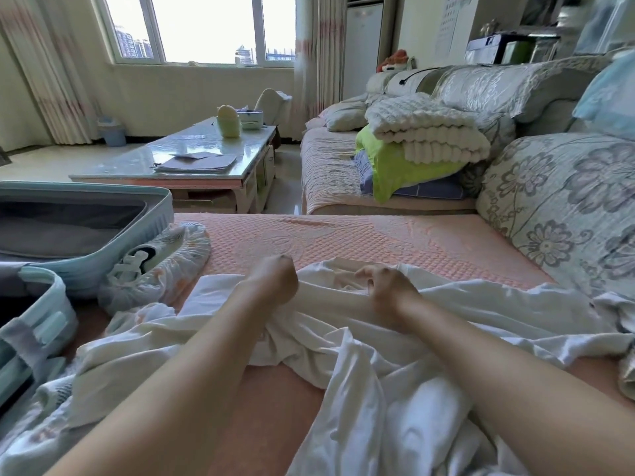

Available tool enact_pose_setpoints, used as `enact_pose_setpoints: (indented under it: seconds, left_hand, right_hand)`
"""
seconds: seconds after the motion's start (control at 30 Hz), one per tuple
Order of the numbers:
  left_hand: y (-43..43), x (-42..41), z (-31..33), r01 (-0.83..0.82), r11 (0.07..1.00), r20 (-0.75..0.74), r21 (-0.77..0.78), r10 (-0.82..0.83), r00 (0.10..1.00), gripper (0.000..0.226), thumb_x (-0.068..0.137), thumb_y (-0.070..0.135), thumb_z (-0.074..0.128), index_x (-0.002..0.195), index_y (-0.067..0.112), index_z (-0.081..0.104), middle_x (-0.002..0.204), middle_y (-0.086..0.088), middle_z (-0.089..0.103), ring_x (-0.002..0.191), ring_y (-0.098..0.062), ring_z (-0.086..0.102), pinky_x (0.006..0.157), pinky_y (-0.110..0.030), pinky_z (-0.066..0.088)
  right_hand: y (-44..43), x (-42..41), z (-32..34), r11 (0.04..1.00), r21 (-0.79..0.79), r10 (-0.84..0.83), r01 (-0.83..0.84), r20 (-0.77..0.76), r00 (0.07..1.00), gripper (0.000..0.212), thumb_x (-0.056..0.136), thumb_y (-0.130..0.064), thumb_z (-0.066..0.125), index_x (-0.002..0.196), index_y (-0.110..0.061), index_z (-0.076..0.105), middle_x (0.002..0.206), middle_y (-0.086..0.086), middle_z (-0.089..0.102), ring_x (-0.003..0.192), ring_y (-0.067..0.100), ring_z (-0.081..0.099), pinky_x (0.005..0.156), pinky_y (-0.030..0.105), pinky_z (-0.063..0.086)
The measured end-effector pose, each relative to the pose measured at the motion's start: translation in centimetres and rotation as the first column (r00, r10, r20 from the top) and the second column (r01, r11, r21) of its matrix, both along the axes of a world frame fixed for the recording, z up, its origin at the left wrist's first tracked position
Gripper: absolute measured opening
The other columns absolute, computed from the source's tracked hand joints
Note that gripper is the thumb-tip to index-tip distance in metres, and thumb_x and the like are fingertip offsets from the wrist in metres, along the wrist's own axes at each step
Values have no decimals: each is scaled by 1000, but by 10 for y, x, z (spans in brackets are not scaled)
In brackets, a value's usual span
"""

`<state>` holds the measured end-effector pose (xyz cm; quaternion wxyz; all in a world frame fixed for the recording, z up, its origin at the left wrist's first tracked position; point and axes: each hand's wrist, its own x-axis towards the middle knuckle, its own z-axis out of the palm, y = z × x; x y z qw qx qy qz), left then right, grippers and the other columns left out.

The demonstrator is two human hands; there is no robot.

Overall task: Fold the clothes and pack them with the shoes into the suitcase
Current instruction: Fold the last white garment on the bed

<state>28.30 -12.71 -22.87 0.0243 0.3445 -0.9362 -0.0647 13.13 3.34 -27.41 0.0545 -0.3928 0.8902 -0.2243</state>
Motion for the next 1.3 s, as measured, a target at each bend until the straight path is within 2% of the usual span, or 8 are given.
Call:
enact_pose_setpoints:
  seconds: [0.2, 0.4, 0.57, 0.77, 0.93, 1.13, 1.23, 1.3]
  left_hand:
    - [-14, -35, -25, 222, 975, -20, 4, -222, 975, 74, 92, -3, 43, 150, 42, 32, 150, -2, 42, 125, -24, 50, 92, -38, 53]
    - [-13, -68, -34, 475, 873, 146, -109, -459, 876, 42, 98, 23, 49, 132, 48, 55, 153, 4, 29, 139, -21, 23, 106, -42, 35]
    - [-38, -97, -26, 373, 900, 108, -226, -358, 928, 27, 103, 40, 39, 111, 26, 61, 122, -1, 59, 114, -24, 50, 92, -39, 41]
    - [-36, -125, -32, 325, 927, -19, 187, -328, 945, 42, 92, 65, 46, 128, 43, 53, 122, 6, 63, 112, -22, 58, 100, -35, 45]
    - [-39, -126, -51, 497, 859, -14, 121, -499, 866, 33, 95, 46, 56, 127, 55, 57, 125, 9, 53, 112, -17, 57, 100, -32, 43]
    - [-45, -135, -35, 446, 894, 172, 28, -444, 879, 22, 97, 39, 49, 102, 29, 68, 111, 5, 59, 104, -22, 58, 89, -37, 48]
    - [-42, -139, -29, 227, 961, -198, -156, -255, 946, 25, 101, 37, 42, 102, 26, 64, 108, 2, 65, 98, -28, 60, 73, -33, 45]
    - [-40, -141, -35, 45, 997, -403, -67, -69, 913, 22, 102, 35, 41, 107, 26, 60, 109, -7, 66, 96, -32, 61, 72, -35, 43]
  right_hand:
    - [-2, -56, 2, 831, 554, 198, 62, -397, 896, 42, 95, -24, 49, 136, -33, 54, 137, -1, 58, 128, 22, 50, 110, 43, 28]
    - [13, -94, 8, 783, 612, 333, 110, -562, 757, 38, 87, -42, 41, 106, -28, 71, 112, 2, 68, 111, 21, 52, 102, 41, 31]
    - [21, -128, 11, 938, 330, 101, 108, -559, 823, 19, 86, -34, 42, 85, -25, 58, 105, 4, 66, 97, 24, 55, 95, 38, 36]
    - [18, -152, 4, 866, 374, -118, 332, -493, 862, 39, 98, -22, 34, 127, -14, 58, 128, 11, 53, 115, 27, 52, 99, 40, 39]
    - [33, -156, -20, 913, 319, -131, 254, -360, 924, 32, 96, -18, 36, 119, -12, 56, 130, 15, 47, 118, 34, 50, 98, 43, 41]
    - [43, -153, -14, 944, 251, -146, 215, -269, 952, 14, 90, -27, 43, 98, -23, 54, 119, 11, 50, 112, 34, 53, 95, 42, 41]
    - [40, -152, -11, 960, 120, -207, 252, -299, 932, 17, 91, -33, 39, 88, -22, 52, 105, 8, 49, 100, 30, 54, 92, 42, 42]
    - [39, -156, -9, 956, 66, -254, 286, -299, 920, 25, 96, -34, 39, 98, -17, 57, 114, 10, 48, 103, 31, 54, 92, 41, 44]
